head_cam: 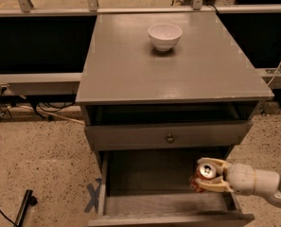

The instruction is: Place coke can into middle drawer

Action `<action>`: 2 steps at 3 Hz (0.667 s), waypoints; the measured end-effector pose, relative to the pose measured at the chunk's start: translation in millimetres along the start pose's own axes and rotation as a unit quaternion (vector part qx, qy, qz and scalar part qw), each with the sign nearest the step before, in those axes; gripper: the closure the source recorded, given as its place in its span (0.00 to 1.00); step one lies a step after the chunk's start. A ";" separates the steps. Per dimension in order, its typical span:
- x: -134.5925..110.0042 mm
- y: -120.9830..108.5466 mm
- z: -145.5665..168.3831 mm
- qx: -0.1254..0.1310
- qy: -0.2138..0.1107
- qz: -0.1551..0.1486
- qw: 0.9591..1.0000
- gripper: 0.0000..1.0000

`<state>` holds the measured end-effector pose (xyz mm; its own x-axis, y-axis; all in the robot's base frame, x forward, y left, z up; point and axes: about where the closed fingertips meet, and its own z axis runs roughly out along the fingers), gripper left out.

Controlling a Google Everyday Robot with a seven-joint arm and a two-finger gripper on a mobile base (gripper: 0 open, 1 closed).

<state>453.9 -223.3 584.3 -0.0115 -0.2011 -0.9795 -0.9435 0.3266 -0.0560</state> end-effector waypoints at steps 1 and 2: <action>41.5 -3.9 29.3 -0.043 0.027 0.009 0.999 1.00; 78.0 -5.9 45.8 -0.065 0.044 0.022 0.997 1.00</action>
Offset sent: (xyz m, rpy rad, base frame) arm 0.0275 0.0275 -0.1315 -0.0998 0.1470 0.1508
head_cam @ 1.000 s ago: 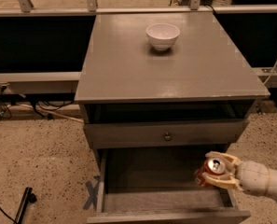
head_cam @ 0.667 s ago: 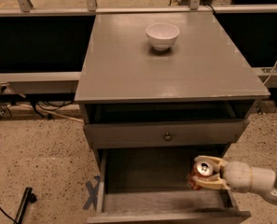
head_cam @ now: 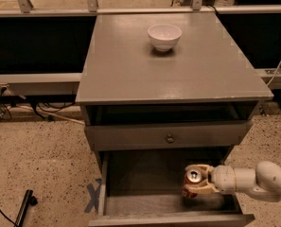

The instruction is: Place coke can into middle drawer

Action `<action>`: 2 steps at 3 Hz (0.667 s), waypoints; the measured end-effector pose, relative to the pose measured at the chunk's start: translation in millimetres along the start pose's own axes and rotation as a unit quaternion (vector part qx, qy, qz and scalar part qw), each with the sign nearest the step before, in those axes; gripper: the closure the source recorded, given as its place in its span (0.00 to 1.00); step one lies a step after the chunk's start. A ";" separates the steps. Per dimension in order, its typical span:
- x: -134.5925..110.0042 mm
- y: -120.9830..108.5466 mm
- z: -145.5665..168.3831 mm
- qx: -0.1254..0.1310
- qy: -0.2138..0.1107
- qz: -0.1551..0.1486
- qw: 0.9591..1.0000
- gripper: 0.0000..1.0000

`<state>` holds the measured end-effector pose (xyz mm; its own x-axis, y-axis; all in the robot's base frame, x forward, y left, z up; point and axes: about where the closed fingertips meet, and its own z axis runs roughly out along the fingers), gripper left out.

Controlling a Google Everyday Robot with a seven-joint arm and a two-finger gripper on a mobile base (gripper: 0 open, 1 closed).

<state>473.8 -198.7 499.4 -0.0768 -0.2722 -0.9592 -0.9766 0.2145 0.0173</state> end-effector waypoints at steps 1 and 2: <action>19.9 -1.8 11.2 -0.006 0.002 0.005 1.000 1.00; 32.2 0.9 17.1 -0.005 -0.001 0.009 1.000 0.86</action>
Offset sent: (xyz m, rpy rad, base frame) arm -0.0036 0.0054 -0.0518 0.0115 0.0249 -0.0092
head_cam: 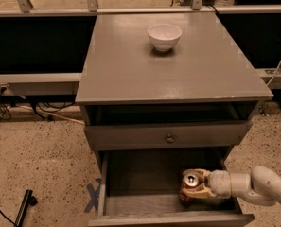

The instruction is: Place coke can into middle drawer

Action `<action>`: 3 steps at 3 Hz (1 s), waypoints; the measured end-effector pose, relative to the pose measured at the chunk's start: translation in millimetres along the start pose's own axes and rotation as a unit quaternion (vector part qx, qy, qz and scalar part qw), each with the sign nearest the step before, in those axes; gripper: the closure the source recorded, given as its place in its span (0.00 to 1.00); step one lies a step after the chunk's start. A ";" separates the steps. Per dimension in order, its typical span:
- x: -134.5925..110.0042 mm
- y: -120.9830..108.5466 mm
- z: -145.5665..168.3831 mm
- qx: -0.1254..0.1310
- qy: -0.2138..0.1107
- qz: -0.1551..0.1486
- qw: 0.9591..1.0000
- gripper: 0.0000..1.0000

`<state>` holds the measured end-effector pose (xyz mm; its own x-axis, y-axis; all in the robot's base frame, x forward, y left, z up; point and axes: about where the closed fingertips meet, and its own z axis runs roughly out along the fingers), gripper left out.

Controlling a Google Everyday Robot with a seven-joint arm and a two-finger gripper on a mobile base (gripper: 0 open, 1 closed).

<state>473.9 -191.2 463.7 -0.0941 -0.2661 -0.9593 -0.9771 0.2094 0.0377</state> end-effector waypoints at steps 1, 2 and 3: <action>11.8 5.0 3.5 0.003 -0.003 0.003 1.000 0.63; 18.6 8.3 4.4 0.011 -0.015 0.002 1.000 0.39; 18.7 9.0 6.5 0.010 -0.017 0.002 1.000 0.15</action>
Offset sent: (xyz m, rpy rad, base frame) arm -0.0135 -0.0054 -0.0258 0.0501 -0.0237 -0.0530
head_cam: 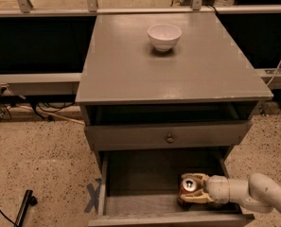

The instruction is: Place coke can into middle drawer

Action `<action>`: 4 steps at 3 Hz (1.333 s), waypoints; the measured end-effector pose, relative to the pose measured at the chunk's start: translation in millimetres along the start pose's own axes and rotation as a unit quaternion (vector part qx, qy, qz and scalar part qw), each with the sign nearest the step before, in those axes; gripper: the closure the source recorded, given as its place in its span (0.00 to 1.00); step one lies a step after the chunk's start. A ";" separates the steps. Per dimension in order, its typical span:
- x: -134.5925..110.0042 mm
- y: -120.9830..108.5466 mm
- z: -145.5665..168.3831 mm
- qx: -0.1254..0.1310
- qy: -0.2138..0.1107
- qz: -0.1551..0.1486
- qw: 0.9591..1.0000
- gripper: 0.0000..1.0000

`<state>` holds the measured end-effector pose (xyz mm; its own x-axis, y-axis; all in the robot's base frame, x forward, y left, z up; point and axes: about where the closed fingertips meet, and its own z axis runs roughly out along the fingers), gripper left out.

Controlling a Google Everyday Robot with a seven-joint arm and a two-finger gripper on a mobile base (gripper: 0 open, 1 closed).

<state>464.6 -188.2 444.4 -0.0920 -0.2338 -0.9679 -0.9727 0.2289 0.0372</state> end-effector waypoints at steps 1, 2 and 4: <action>-0.3 0.6 2.0 -0.002 -0.001 0.000 1.000 0.00; -11.4 5.8 -5.4 -0.003 -0.013 -0.013 1.000 0.00; -36.3 25.7 -45.9 0.037 -0.011 -0.050 0.998 0.00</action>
Offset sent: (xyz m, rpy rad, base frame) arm -0.0131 -0.0107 0.0294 0.0375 -0.0687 0.0122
